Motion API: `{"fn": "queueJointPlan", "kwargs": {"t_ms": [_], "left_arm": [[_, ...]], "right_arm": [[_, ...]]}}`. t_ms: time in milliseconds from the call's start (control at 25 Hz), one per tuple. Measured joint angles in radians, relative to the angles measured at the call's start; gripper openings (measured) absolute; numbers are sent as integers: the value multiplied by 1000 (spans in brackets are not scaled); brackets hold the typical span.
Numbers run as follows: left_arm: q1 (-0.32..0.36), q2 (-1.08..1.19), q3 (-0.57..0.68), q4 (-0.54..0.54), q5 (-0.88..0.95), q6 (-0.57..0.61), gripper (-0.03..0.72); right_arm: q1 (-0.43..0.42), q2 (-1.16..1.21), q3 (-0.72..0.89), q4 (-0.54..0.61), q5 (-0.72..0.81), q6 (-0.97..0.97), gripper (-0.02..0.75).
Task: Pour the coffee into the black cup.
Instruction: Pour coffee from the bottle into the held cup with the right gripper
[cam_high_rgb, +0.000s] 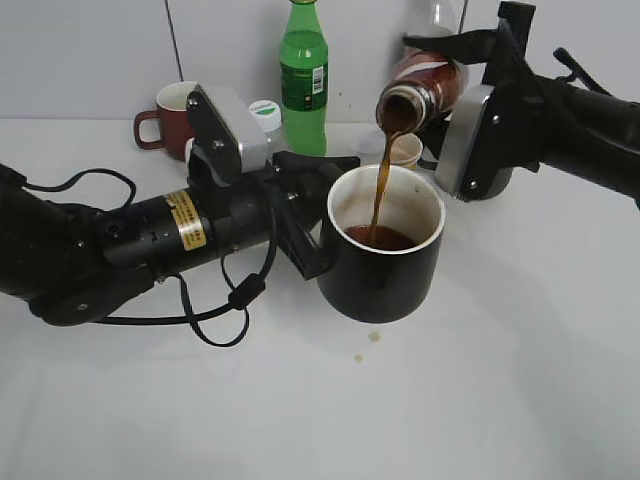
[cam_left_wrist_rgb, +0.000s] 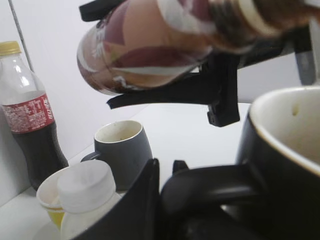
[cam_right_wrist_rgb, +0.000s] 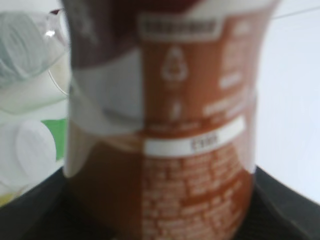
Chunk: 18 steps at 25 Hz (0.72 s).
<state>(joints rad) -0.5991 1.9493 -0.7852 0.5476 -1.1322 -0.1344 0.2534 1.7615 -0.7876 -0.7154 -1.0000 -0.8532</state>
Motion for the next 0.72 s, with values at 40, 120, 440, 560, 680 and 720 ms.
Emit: {"fn": "queueJointPlan", "kwargs": {"t_ms": [40, 120, 440, 560, 680, 720], "left_arm": [[0, 0, 0, 0, 0, 0, 45], [0, 0, 0, -2, 0, 0, 45], [1, -11, 10, -118, 1, 0, 44], [10, -58, 53, -182, 8, 0, 44], [40, -123, 113, -222, 7, 0, 44], [57, -149, 134, -231, 7, 0, 44]], "right_arm": [[0, 0, 0, 0, 0, 43, 503], [0, 0, 0, 9, 0, 125, 503], [0, 0, 0, 204, -41, 445, 503], [0, 0, 0, 299, -52, 596, 503], [0, 0, 9, 349, -51, 720, 503], [0, -1, 19, 359, -51, 737, 503]]}}
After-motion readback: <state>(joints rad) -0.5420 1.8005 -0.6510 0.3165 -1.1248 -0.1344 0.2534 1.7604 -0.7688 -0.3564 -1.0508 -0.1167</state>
